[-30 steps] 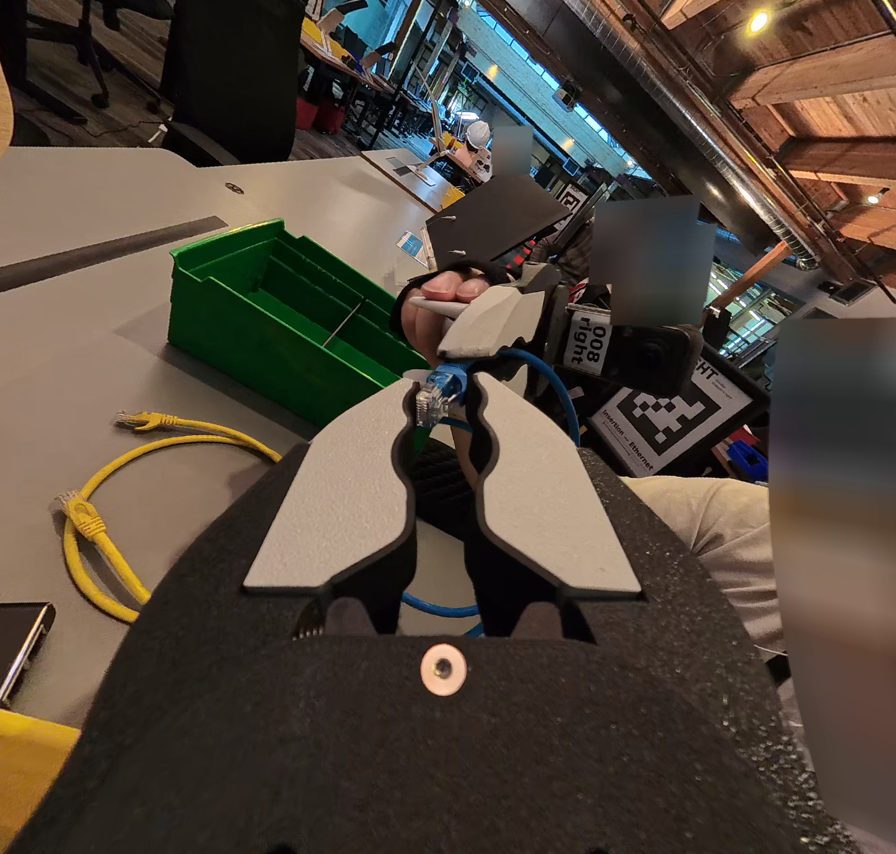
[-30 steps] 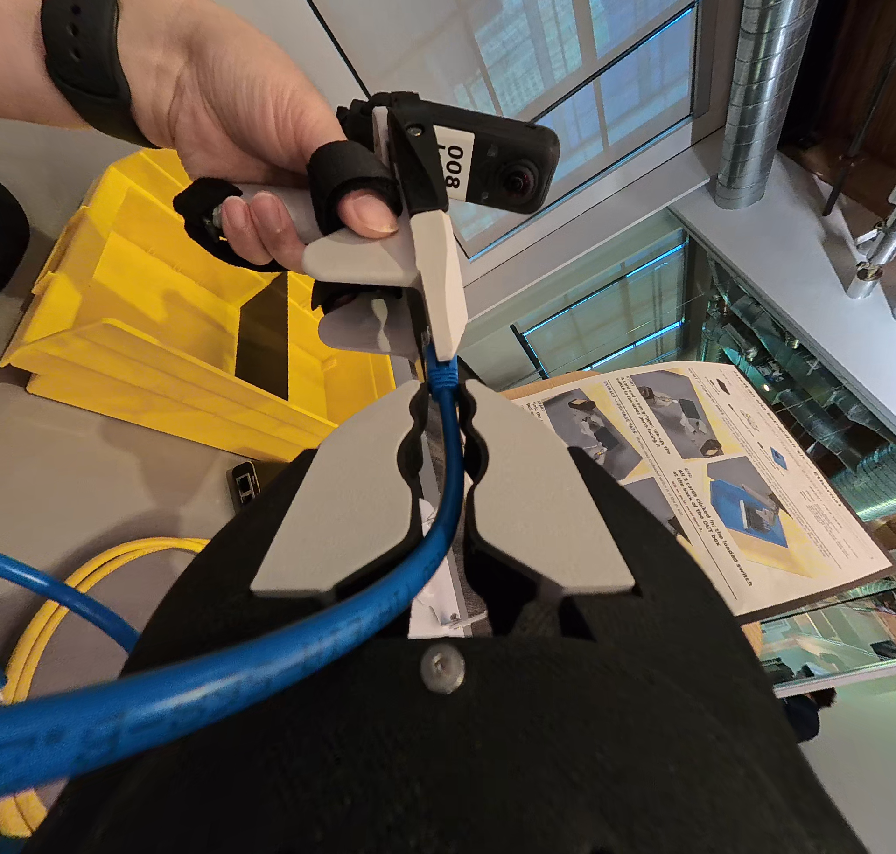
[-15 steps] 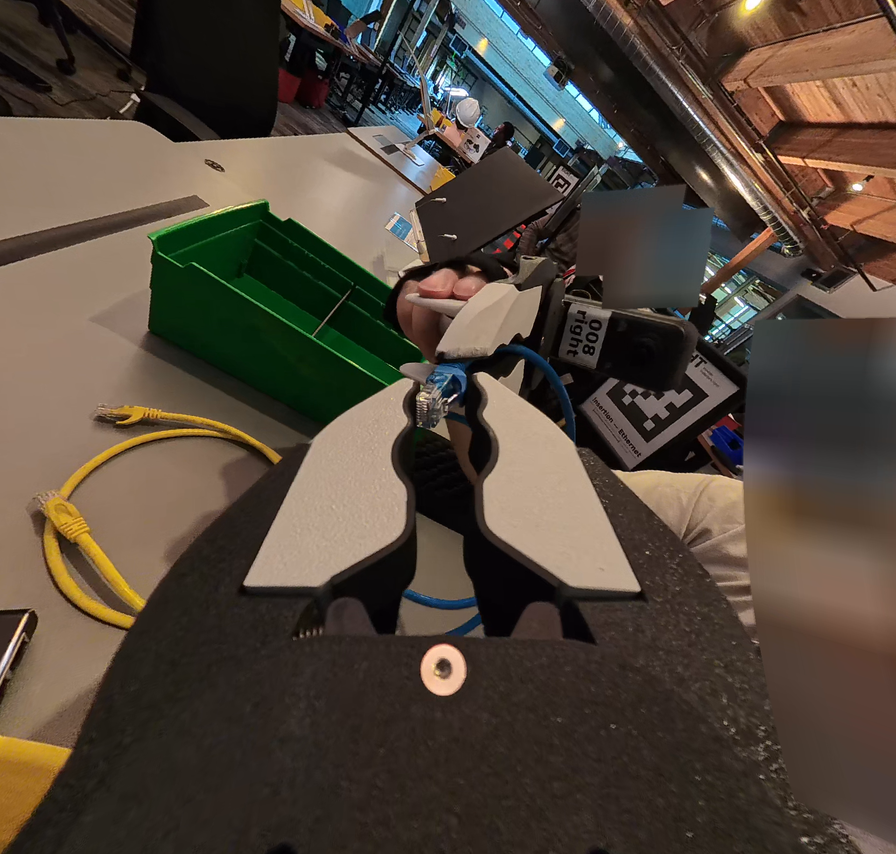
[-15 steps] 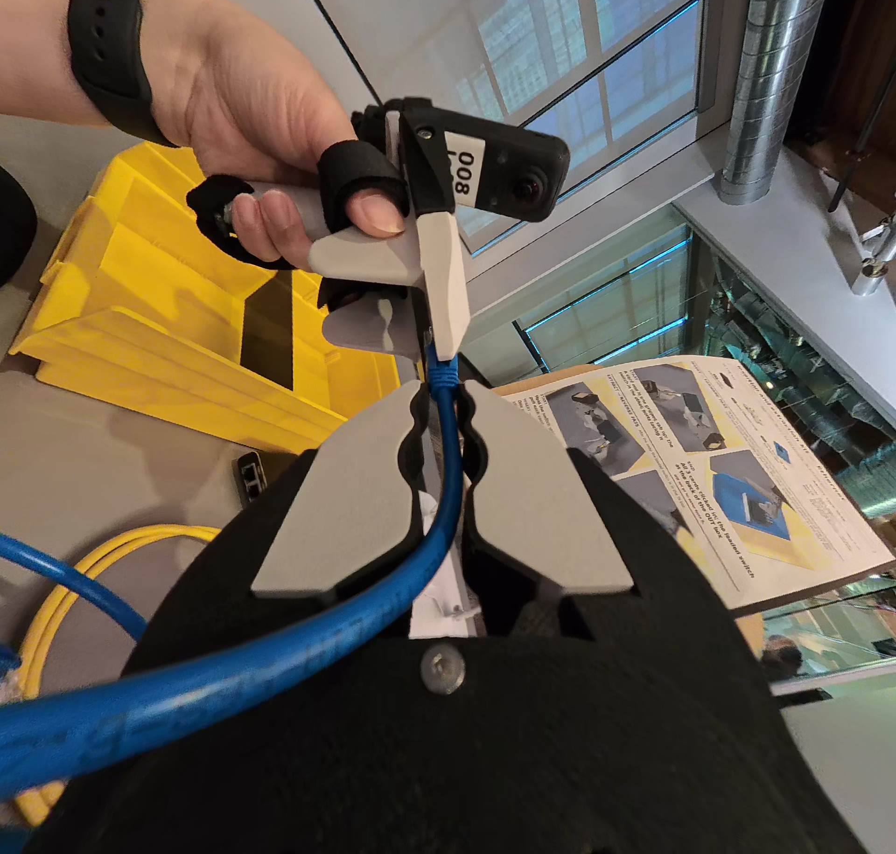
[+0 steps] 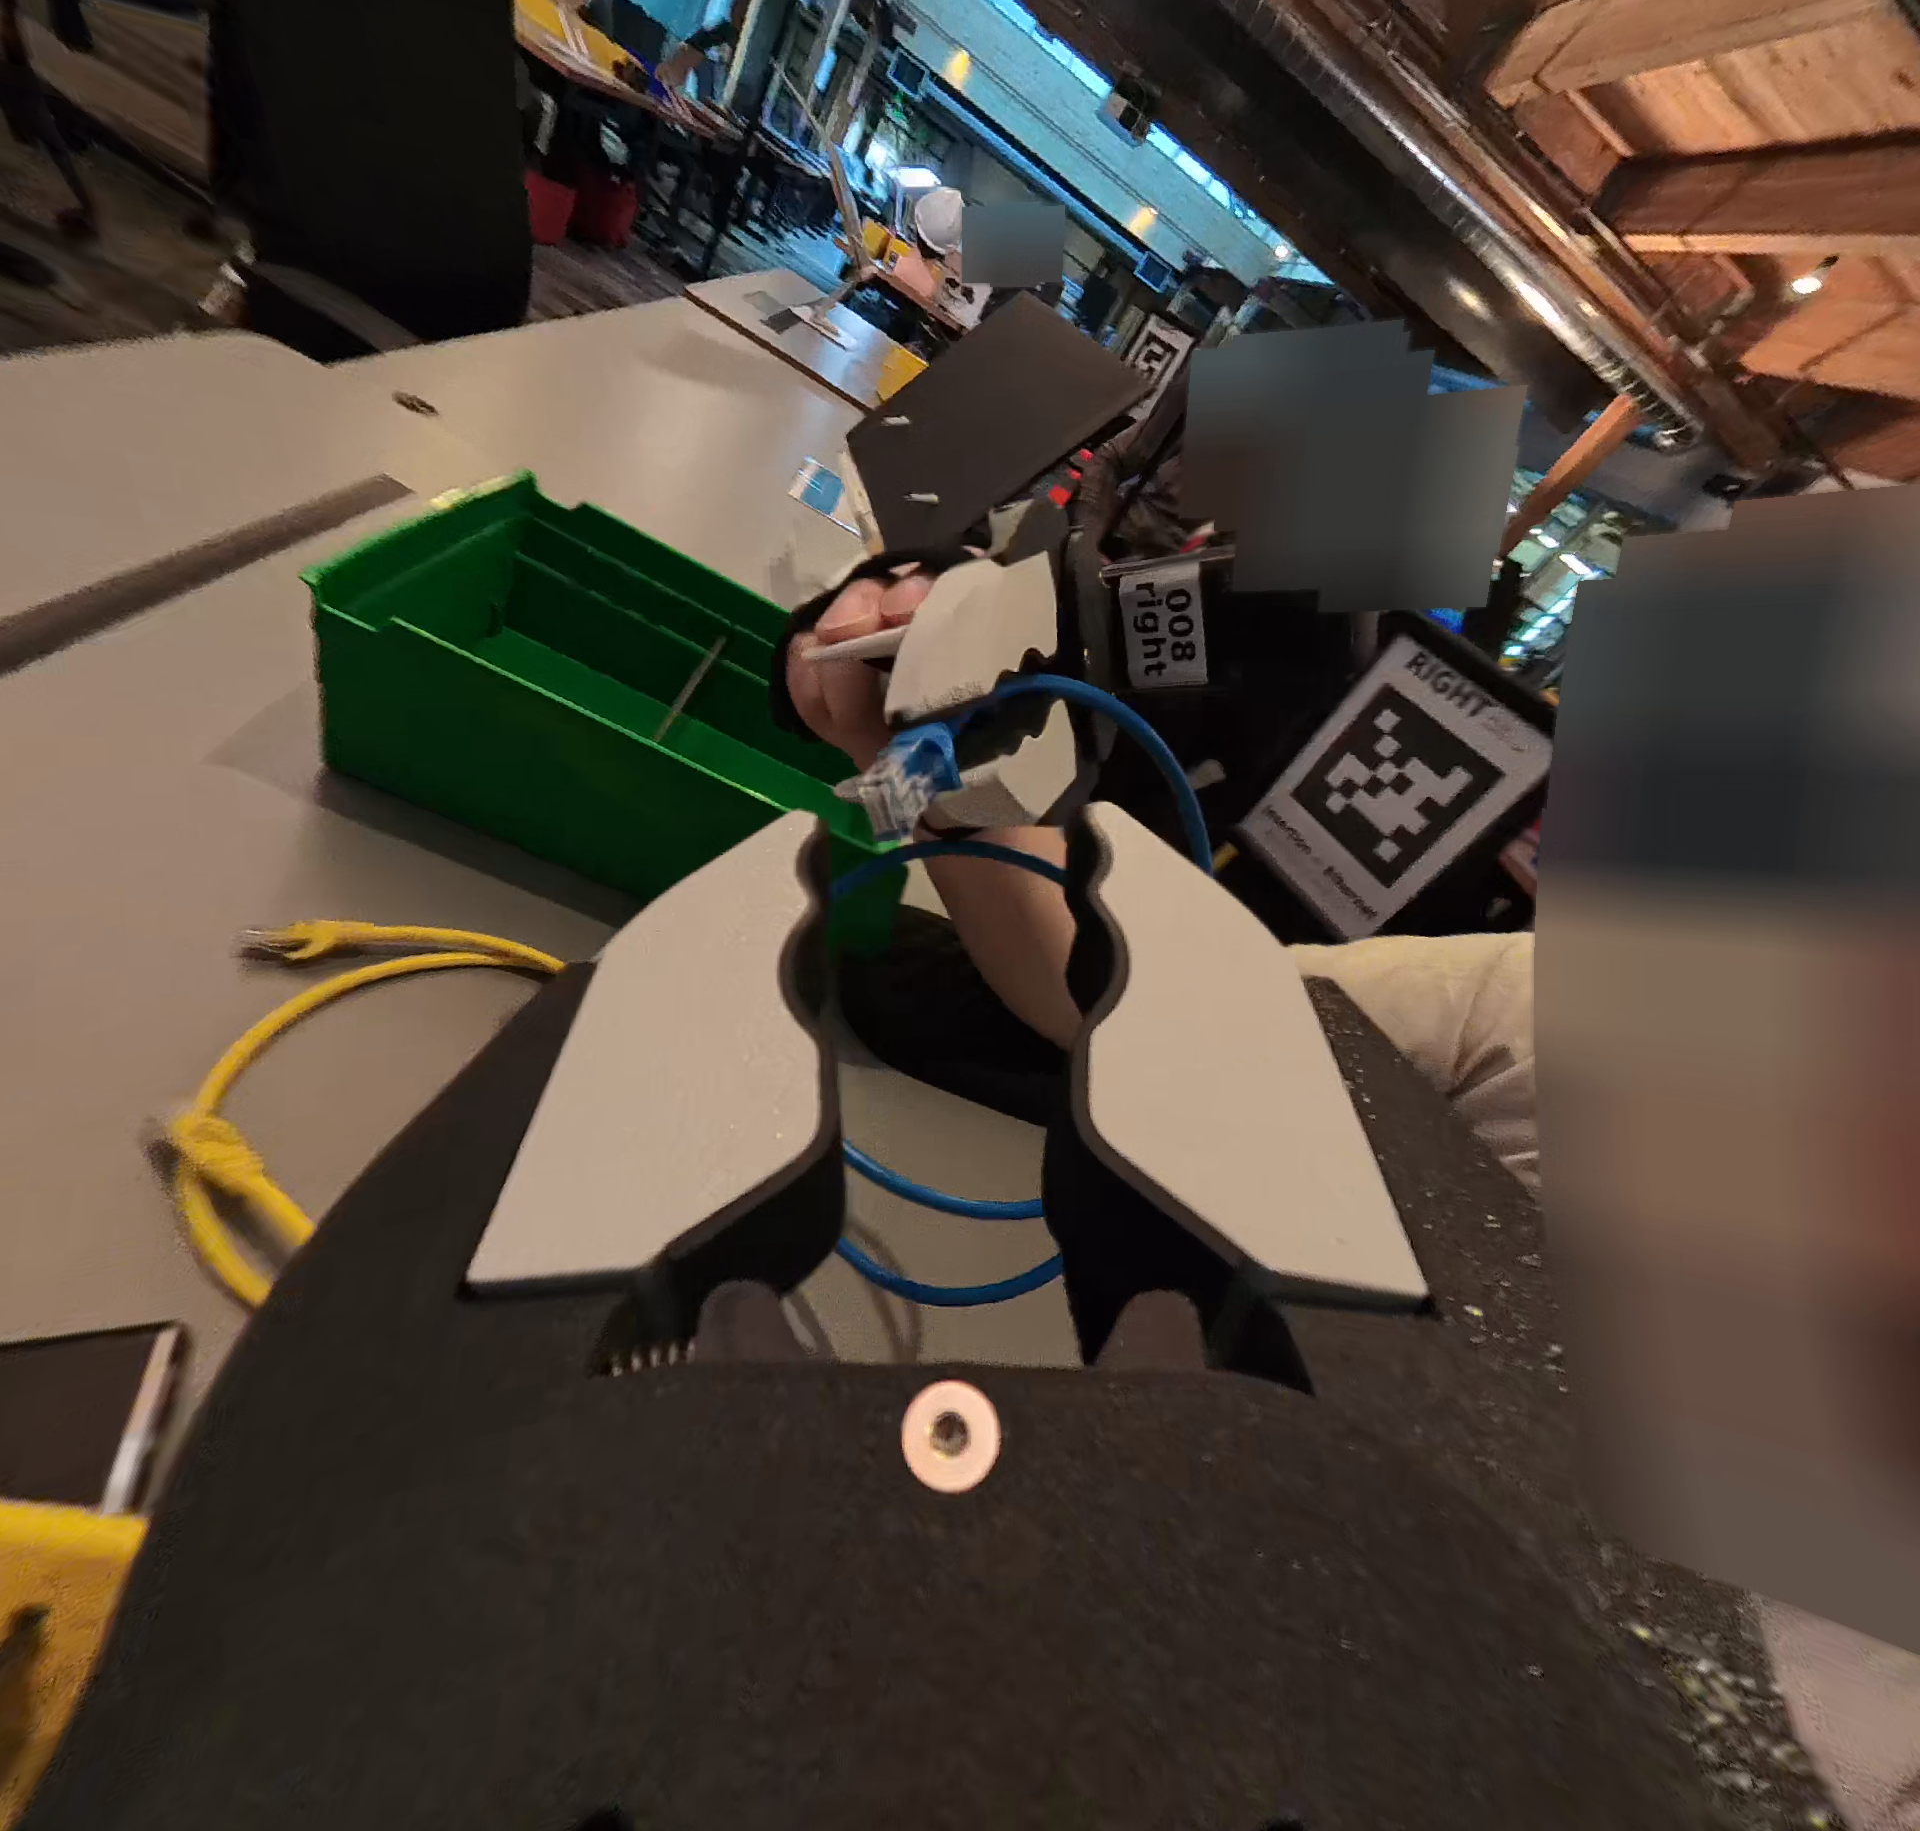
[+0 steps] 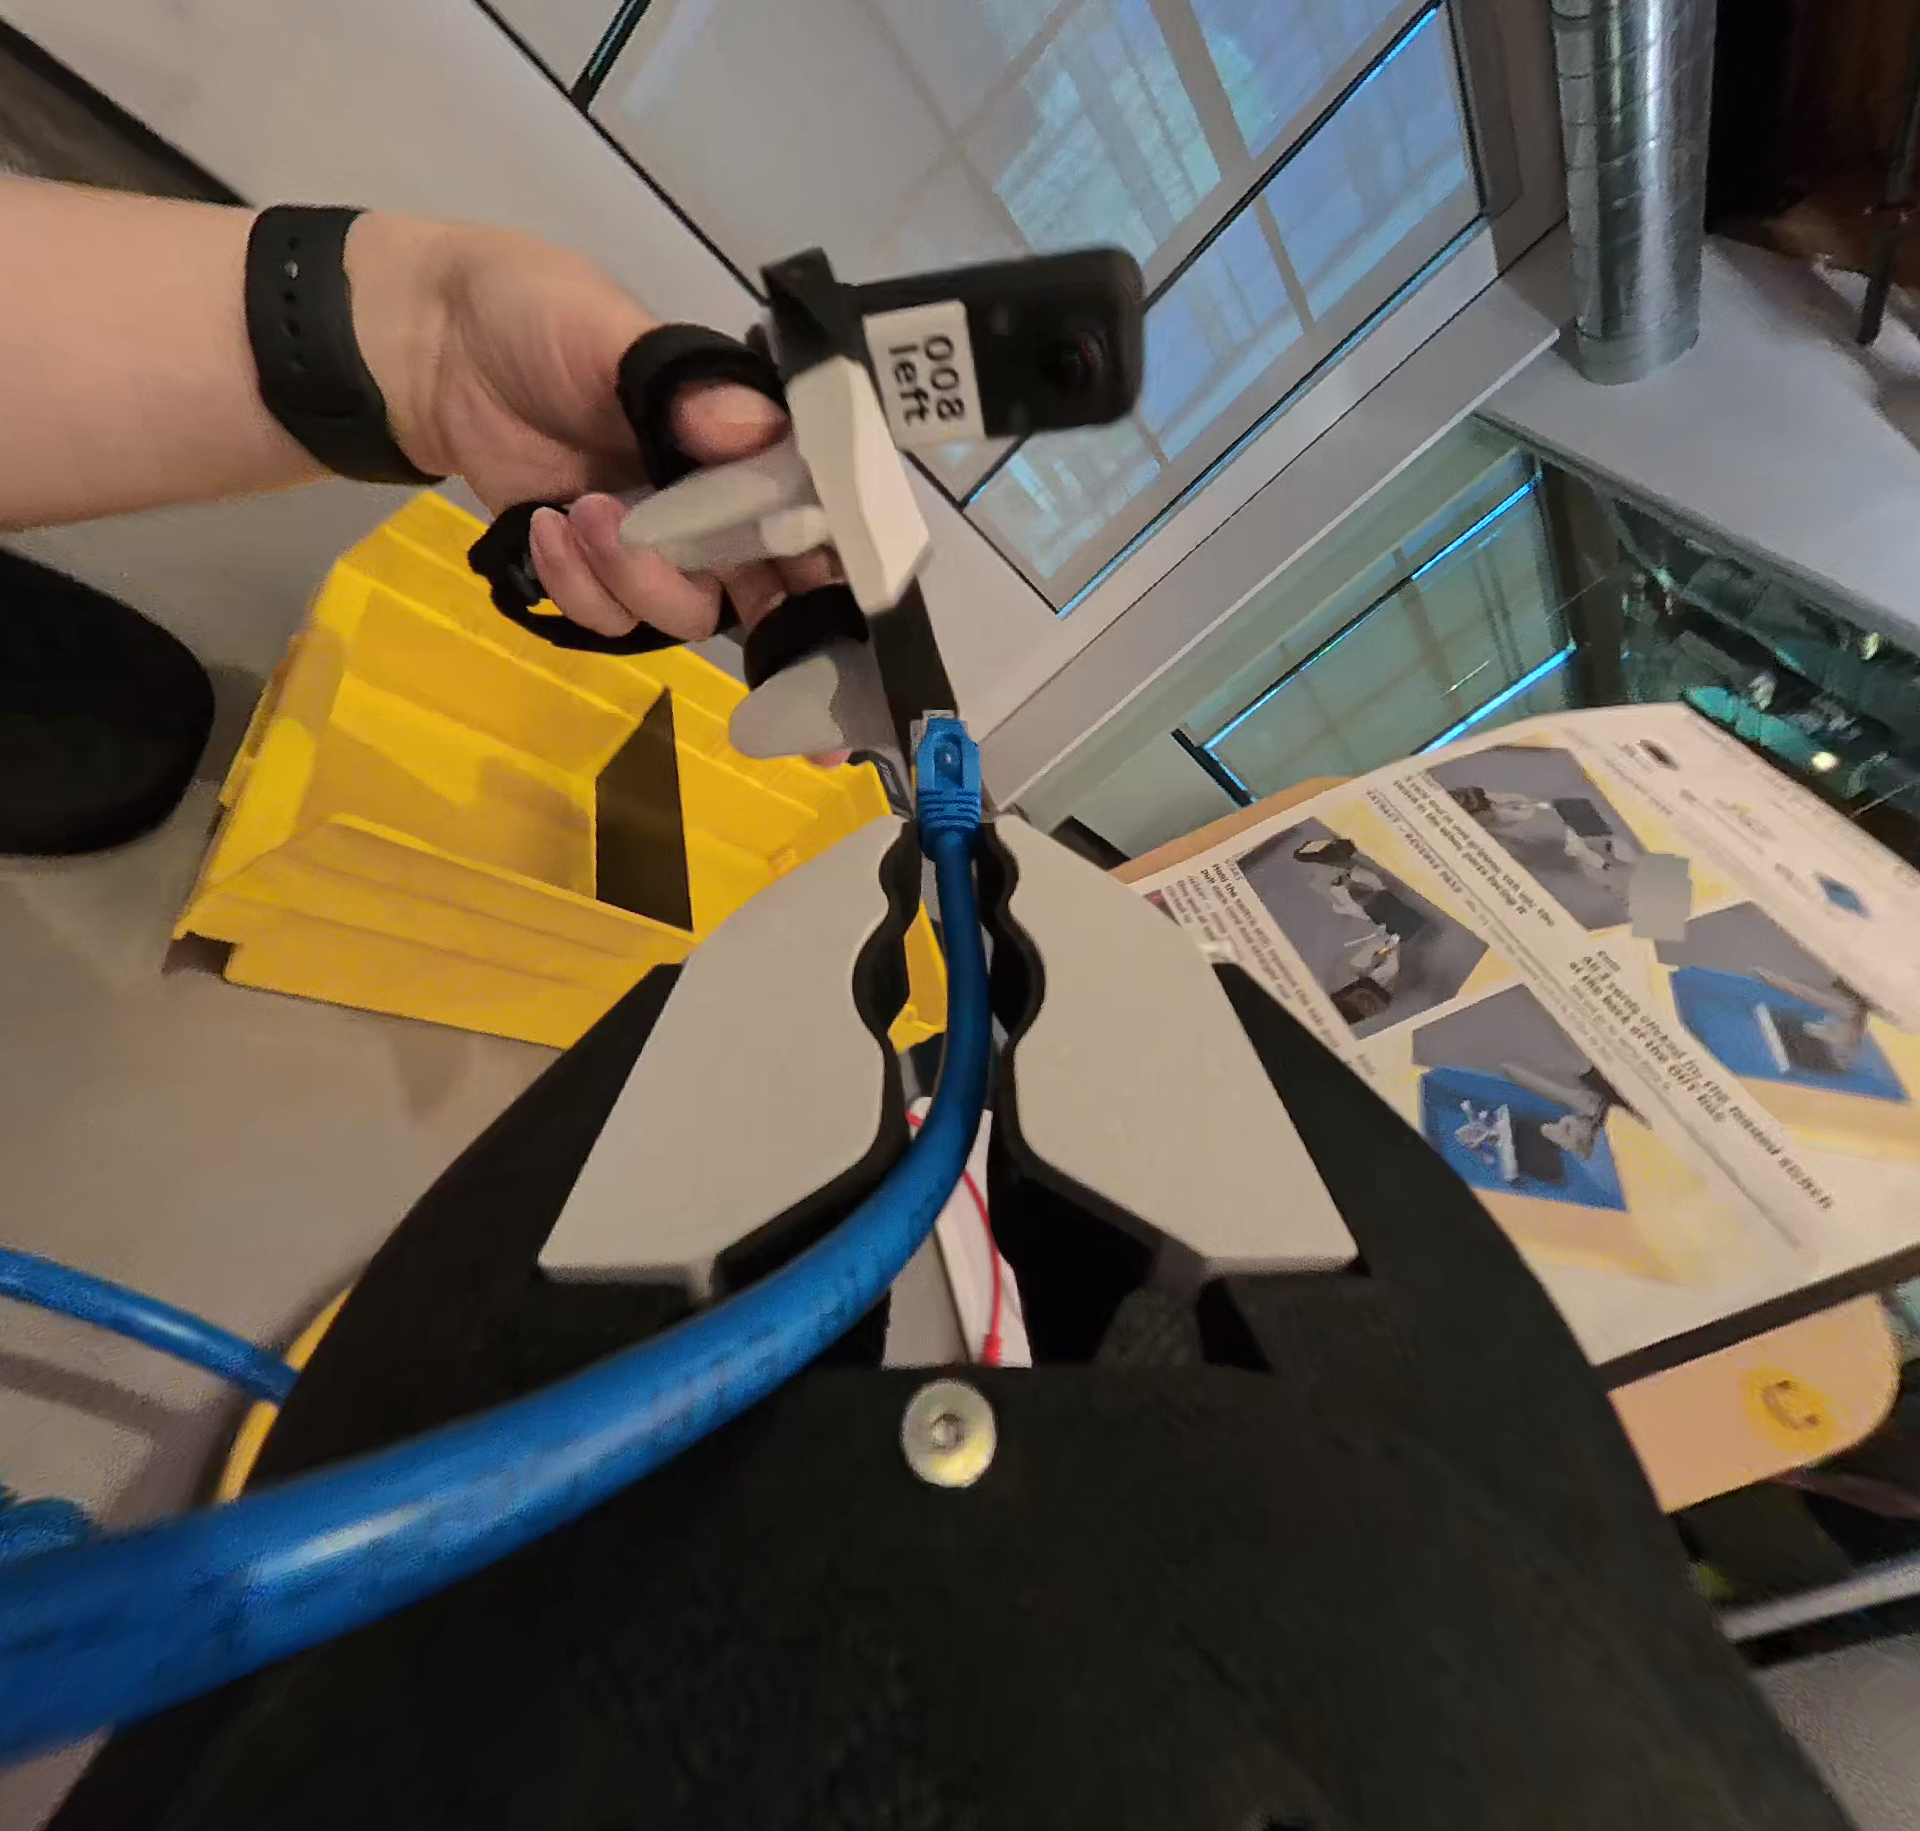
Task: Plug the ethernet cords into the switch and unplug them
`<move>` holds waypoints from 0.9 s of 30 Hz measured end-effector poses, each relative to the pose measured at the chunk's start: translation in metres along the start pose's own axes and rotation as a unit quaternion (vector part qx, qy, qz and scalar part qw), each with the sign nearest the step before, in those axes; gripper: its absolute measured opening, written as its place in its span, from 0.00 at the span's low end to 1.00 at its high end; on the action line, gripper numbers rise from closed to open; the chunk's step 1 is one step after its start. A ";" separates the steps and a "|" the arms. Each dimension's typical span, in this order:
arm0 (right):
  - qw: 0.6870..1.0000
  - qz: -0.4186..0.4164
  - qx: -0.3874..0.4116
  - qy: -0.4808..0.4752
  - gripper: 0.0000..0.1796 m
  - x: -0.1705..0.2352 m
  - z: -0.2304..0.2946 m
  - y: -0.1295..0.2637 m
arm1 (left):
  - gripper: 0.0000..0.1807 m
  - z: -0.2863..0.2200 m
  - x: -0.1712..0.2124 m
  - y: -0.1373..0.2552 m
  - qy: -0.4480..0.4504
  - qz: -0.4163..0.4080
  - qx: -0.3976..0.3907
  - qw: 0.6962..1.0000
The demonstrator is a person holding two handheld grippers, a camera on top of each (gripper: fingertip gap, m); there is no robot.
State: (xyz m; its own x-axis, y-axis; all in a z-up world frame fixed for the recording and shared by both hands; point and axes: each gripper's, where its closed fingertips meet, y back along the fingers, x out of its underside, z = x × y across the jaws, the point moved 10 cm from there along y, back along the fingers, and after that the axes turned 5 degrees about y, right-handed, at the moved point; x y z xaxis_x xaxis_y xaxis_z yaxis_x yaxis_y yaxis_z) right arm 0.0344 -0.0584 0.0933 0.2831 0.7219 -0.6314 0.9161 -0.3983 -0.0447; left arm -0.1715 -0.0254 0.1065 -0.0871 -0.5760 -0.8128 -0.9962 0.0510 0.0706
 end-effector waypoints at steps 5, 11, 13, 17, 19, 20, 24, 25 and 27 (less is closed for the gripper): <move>0.993 -0.039 0.021 -0.111 0.06 0.013 -0.018 0.012 | 0.25 -0.011 -0.006 0.035 -0.096 -0.037 -0.082 0.991; 0.970 -0.121 0.047 -0.207 0.06 0.002 -0.047 0.045 | 0.24 0.001 0.004 0.029 -0.135 0.062 -0.230 0.962; 0.967 -0.144 0.059 -0.202 0.06 -0.007 -0.053 0.060 | 0.22 0.009 0.007 0.014 -0.143 0.096 -0.270 0.947; 0.970 -0.155 0.076 -0.172 0.06 -0.020 -0.060 0.087 | 0.20 0.032 0.019 -0.017 -0.130 0.173 -0.328 0.920; 0.971 -0.158 0.082 -0.161 0.06 -0.024 -0.062 0.097 | 0.21 0.045 0.030 -0.028 -0.140 0.239 -0.380 0.883; 0.972 -0.154 0.086 -0.154 0.06 -0.025 -0.063 0.101 | 0.23 0.051 0.034 -0.034 -0.144 0.266 -0.398 0.866; 0.974 -0.164 0.083 -0.131 0.06 -0.033 -0.065 0.109 | 0.22 0.067 0.048 -0.062 -0.141 0.326 -0.420 0.835; 0.973 -0.172 0.083 -0.127 0.06 -0.035 -0.065 0.111 | 0.19 0.073 0.049 -0.069 -0.123 0.346 -0.424 0.828; 0.972 -0.180 0.083 -0.125 0.06 -0.037 -0.066 0.114 | 0.19 0.087 0.049 -0.081 -0.069 0.385 -0.454 0.801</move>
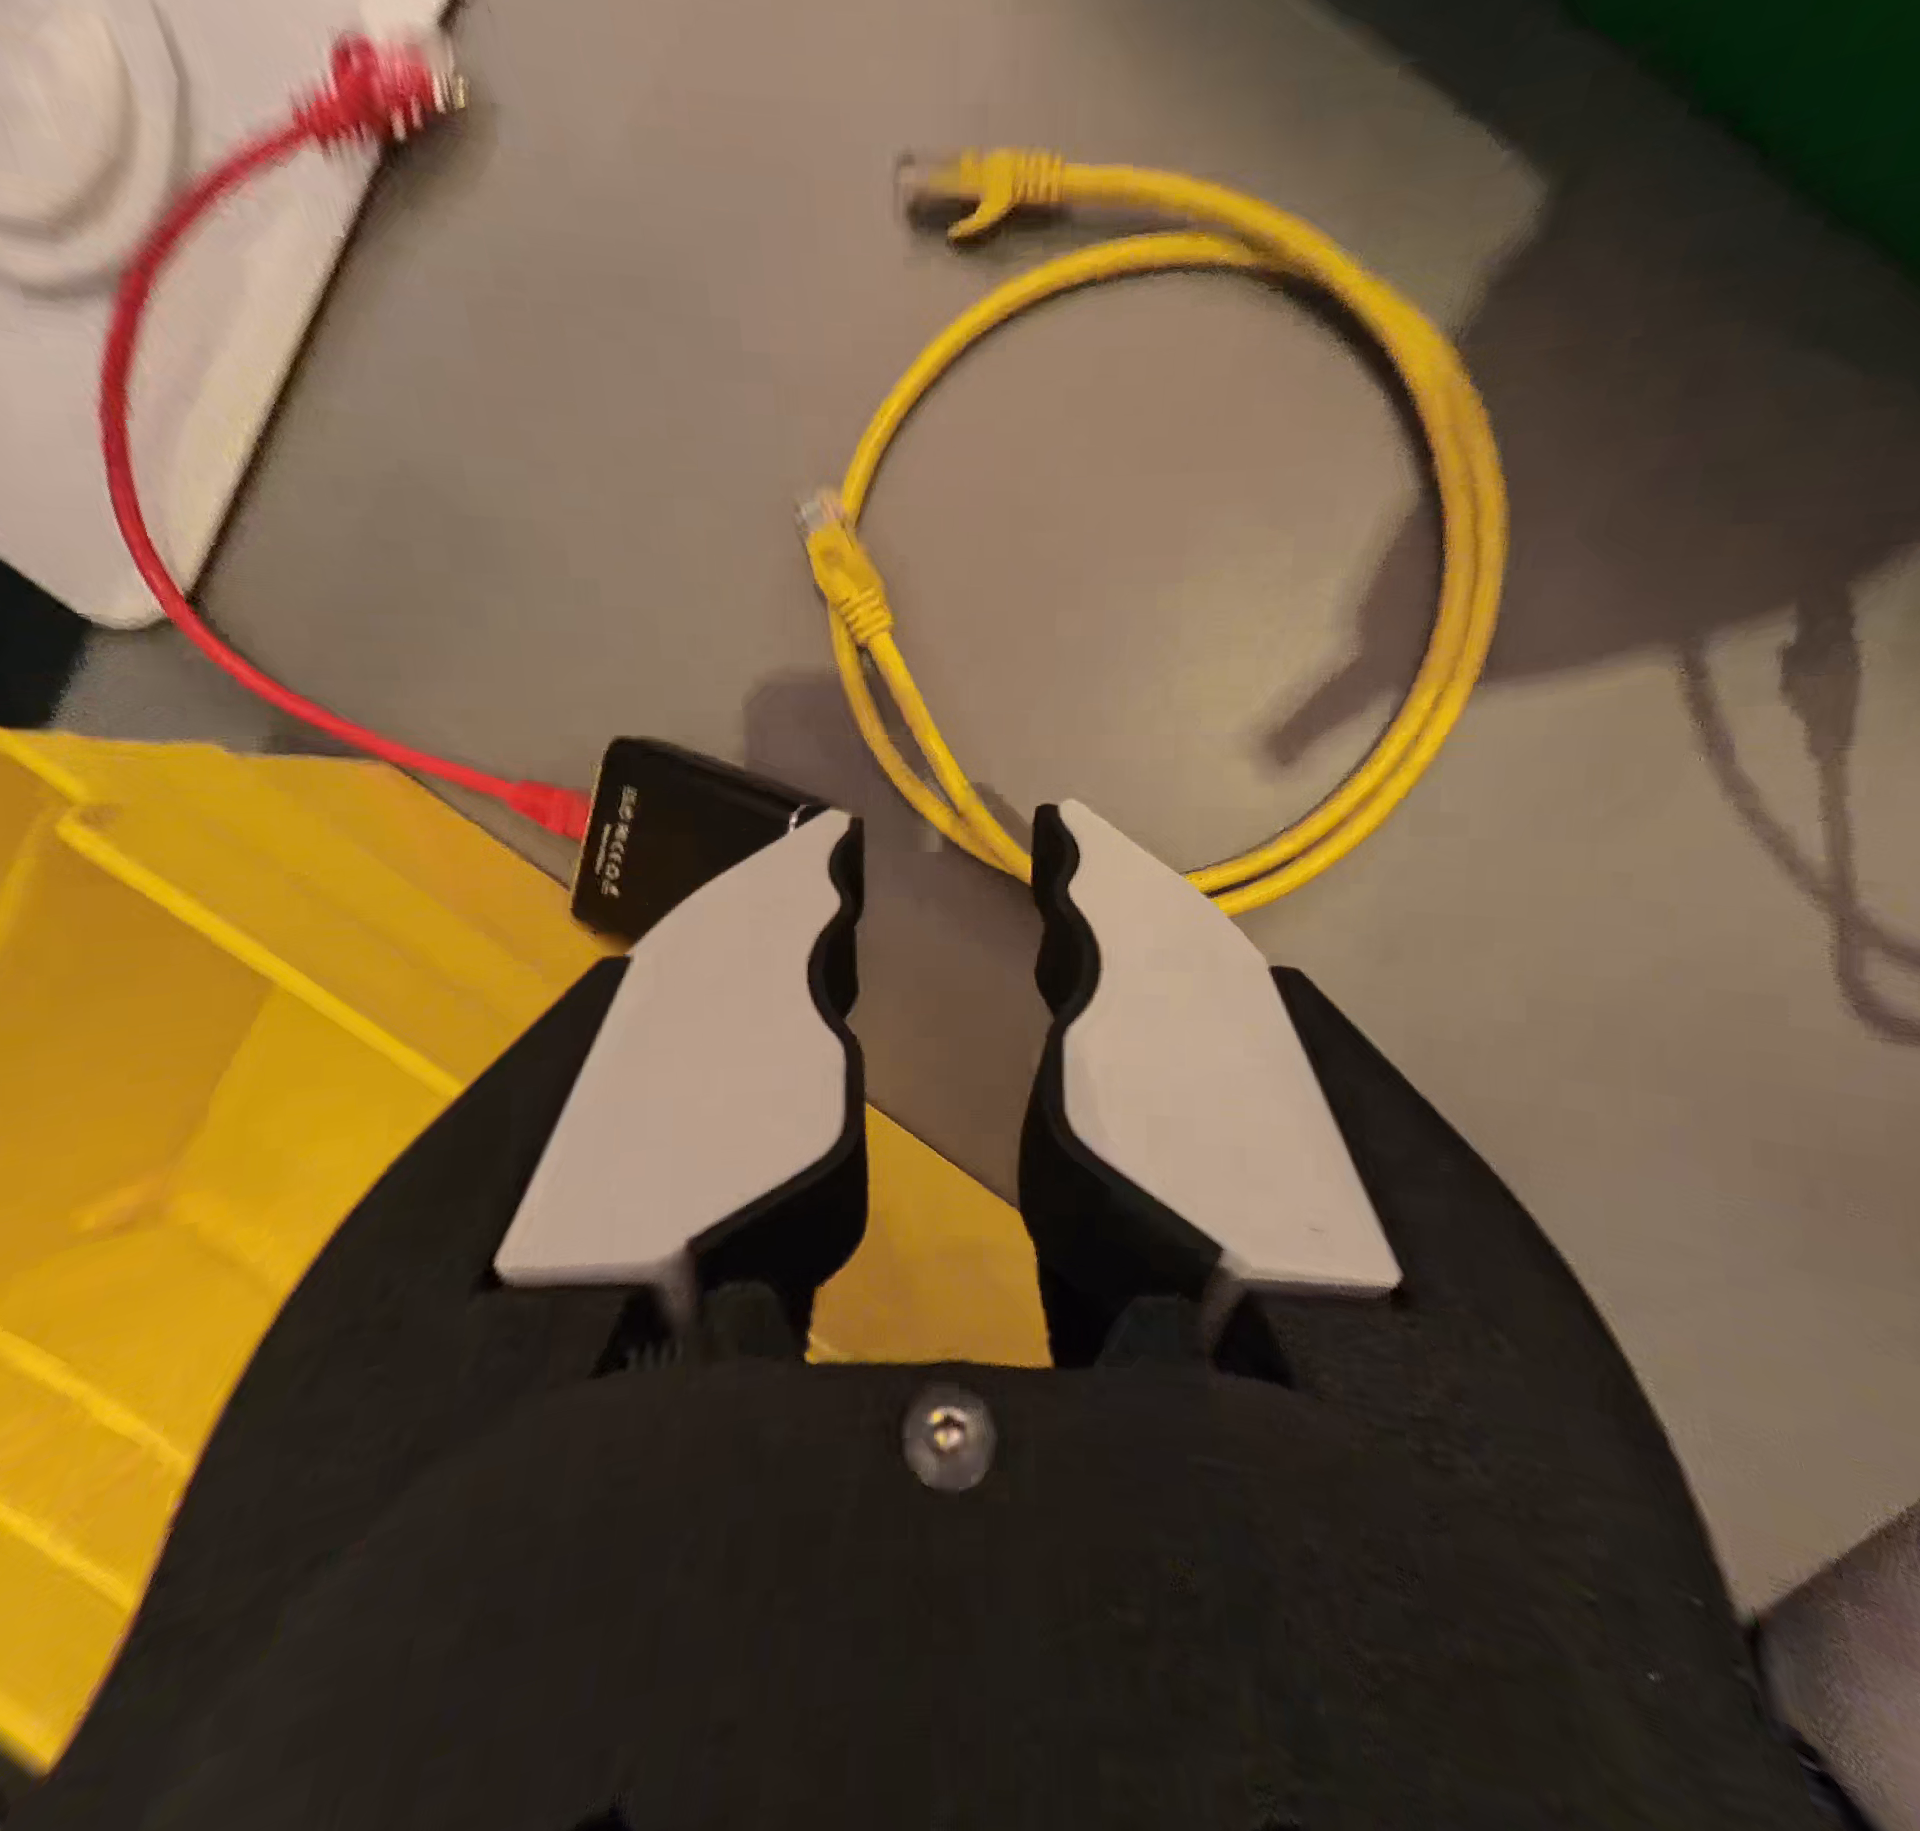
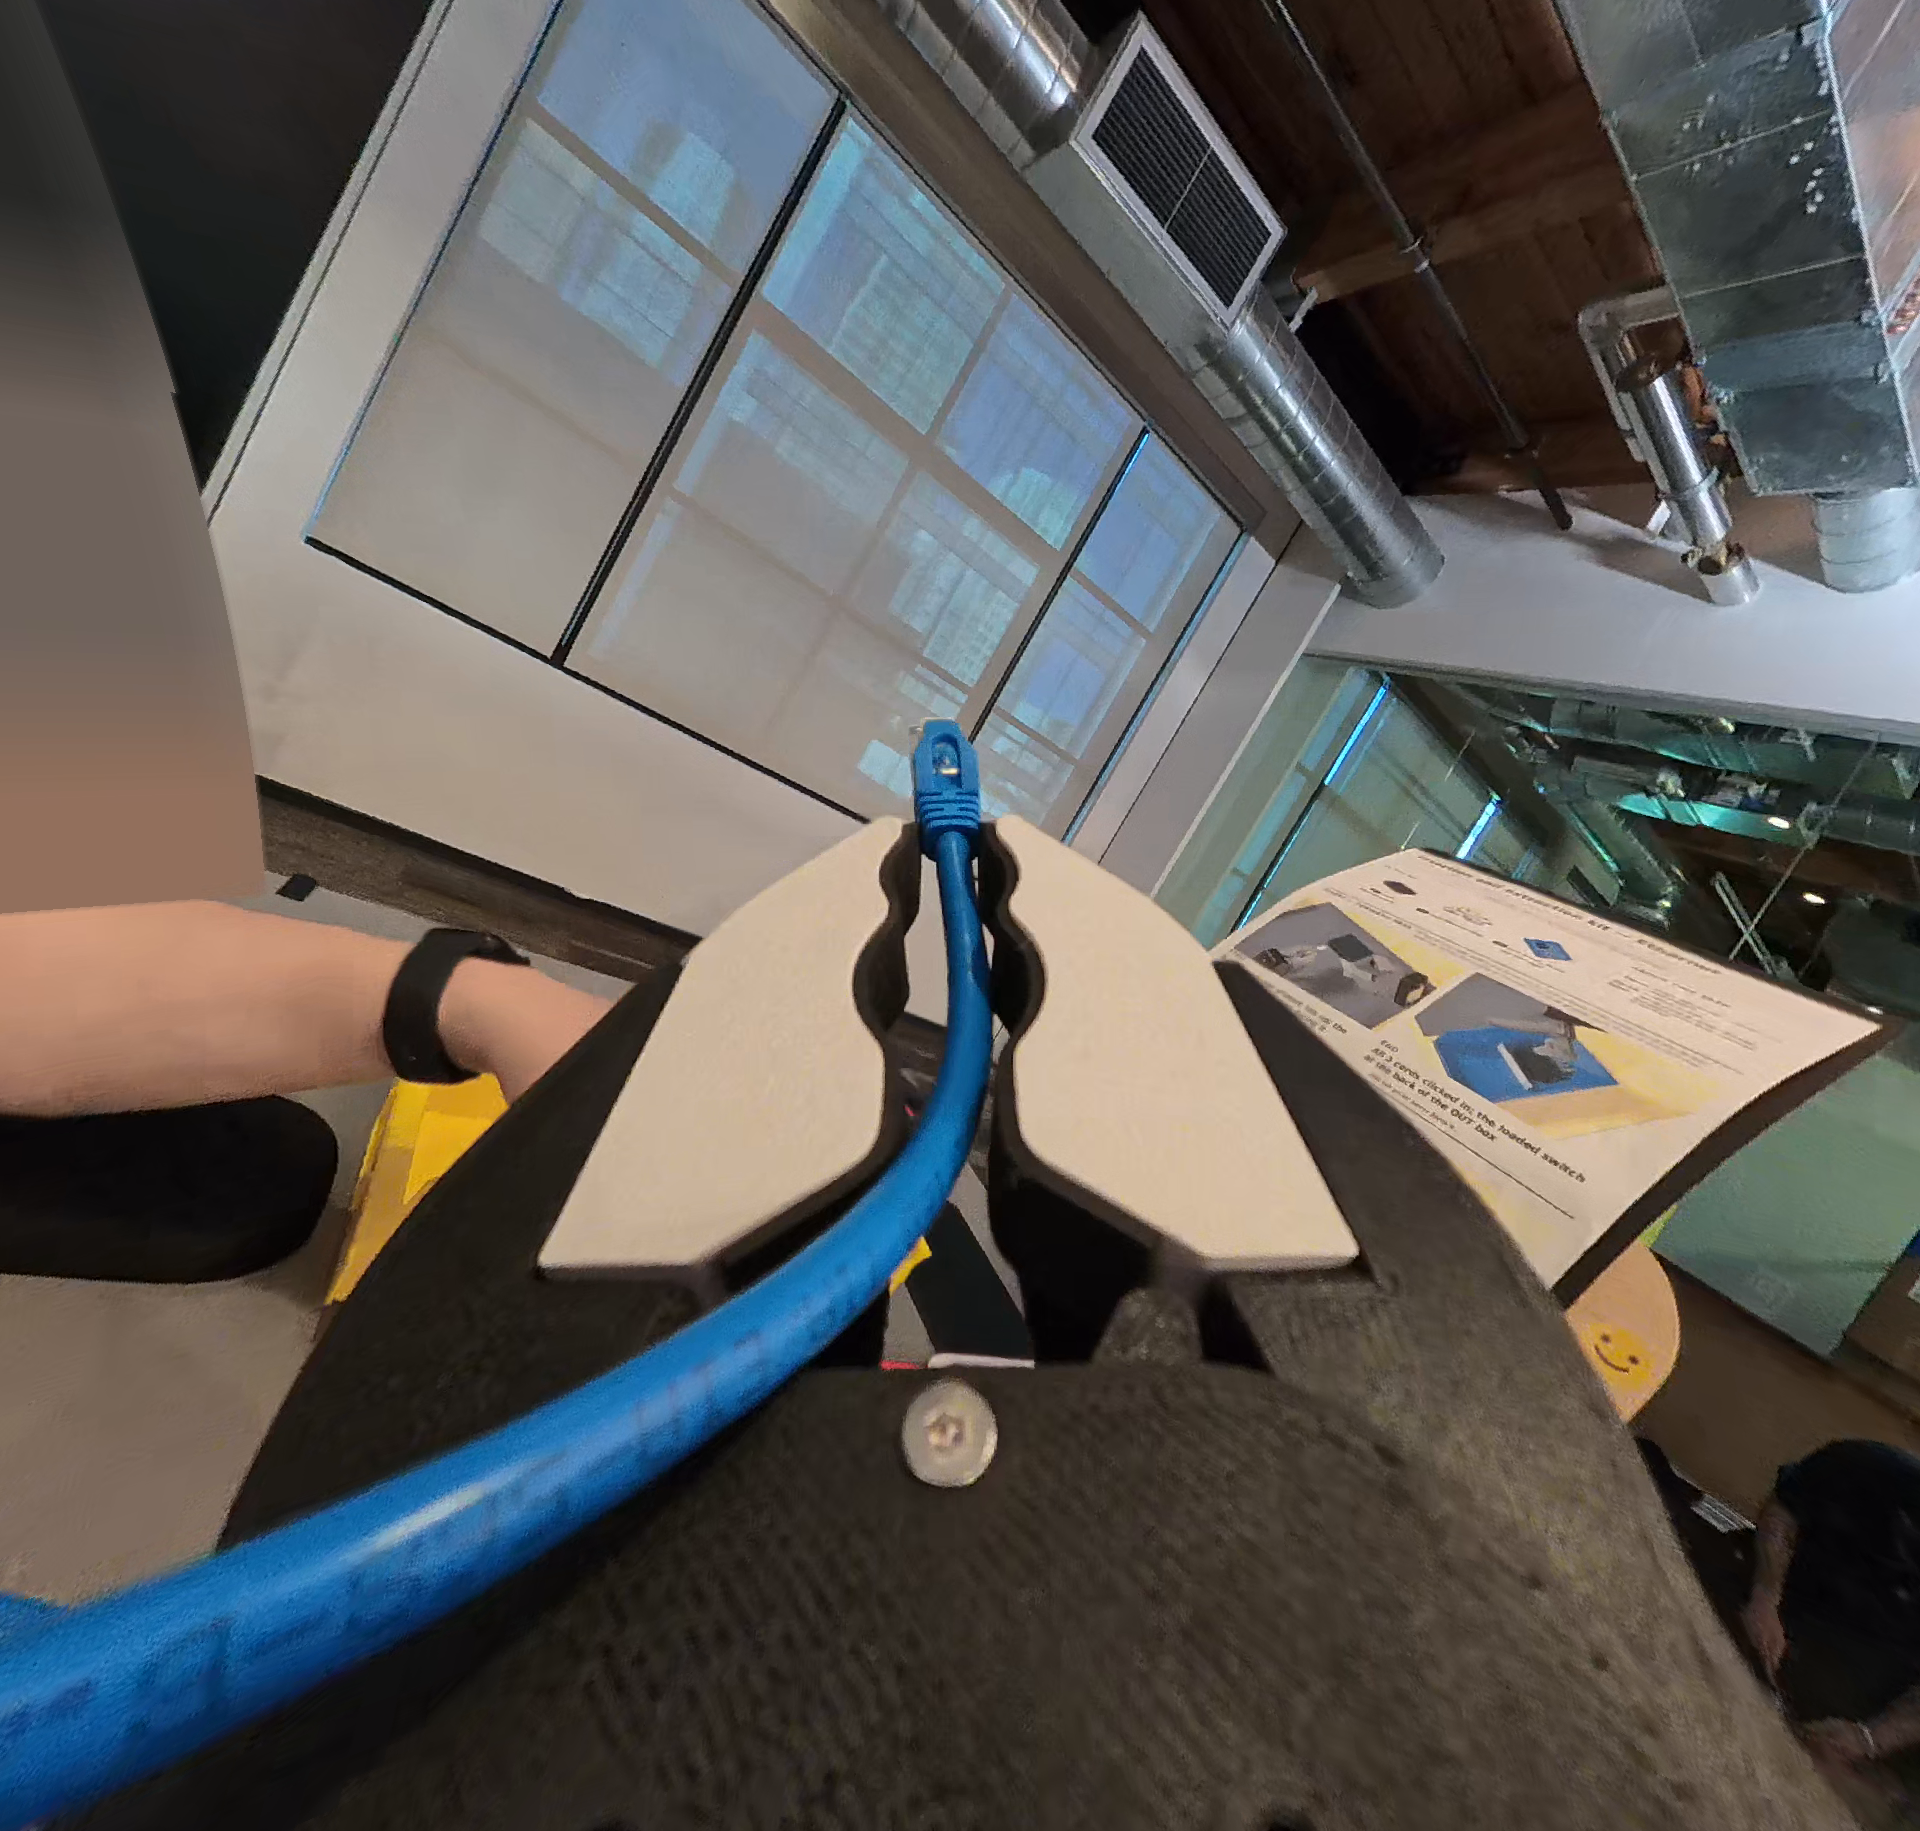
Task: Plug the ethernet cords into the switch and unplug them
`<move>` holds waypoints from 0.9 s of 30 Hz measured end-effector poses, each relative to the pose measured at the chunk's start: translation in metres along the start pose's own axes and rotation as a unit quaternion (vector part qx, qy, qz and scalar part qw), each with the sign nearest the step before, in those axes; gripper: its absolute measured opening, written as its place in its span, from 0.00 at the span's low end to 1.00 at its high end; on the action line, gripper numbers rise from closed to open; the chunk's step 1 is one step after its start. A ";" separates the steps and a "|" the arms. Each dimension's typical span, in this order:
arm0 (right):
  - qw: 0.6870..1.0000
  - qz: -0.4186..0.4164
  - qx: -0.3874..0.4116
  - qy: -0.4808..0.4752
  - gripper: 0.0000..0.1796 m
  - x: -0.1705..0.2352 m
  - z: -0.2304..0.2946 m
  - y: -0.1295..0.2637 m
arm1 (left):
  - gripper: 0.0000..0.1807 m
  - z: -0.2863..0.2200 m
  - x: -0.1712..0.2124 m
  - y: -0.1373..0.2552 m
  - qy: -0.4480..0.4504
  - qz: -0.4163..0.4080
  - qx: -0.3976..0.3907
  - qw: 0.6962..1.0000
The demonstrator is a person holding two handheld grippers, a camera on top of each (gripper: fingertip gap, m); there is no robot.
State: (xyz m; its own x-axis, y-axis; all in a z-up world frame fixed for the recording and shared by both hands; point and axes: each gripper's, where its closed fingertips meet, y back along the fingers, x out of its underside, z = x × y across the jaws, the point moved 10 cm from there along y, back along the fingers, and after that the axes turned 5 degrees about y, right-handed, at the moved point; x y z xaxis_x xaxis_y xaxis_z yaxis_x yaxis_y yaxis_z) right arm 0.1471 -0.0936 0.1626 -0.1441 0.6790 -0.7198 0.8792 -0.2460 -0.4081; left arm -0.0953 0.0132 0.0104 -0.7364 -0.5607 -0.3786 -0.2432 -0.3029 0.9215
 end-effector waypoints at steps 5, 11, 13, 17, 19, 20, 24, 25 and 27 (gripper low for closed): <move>1.000 -0.009 0.008 0.002 0.06 -0.002 -0.003 0.007 | 0.28 0.008 -0.018 -0.030 0.100 0.172 -0.083 0.977; 1.000 -0.012 0.021 0.006 0.06 -0.004 -0.007 0.014 | 0.32 0.019 -0.035 -0.051 0.100 0.240 -0.211 0.942; 1.000 -0.017 0.023 0.008 0.06 -0.006 -0.007 0.017 | 0.34 0.025 -0.036 -0.062 0.113 0.268 -0.236 0.927; 0.999 -0.017 0.024 0.012 0.06 -0.008 -0.008 0.018 | 0.41 0.032 -0.032 -0.079 0.154 0.326 -0.247 0.900; 0.999 -0.017 0.024 0.015 0.06 -0.008 -0.007 0.018 | 0.43 0.030 -0.032 -0.083 0.153 0.341 -0.254 0.892; 0.999 -0.019 0.023 0.015 0.06 -0.009 -0.007 0.018 | 0.42 0.030 -0.033 -0.084 0.145 0.347 -0.267 0.887; 0.999 -0.027 0.020 0.013 0.06 -0.011 -0.007 0.018 | 0.43 0.022 -0.034 -0.091 0.094 0.367 -0.327 0.865; 0.999 -0.028 0.021 0.014 0.06 -0.011 -0.007 0.019 | 0.43 0.020 -0.034 -0.093 0.082 0.369 -0.336 0.863; 0.999 -0.031 0.024 0.014 0.06 -0.012 -0.008 0.021 | 0.37 0.015 -0.033 -0.099 0.071 0.369 -0.342 0.861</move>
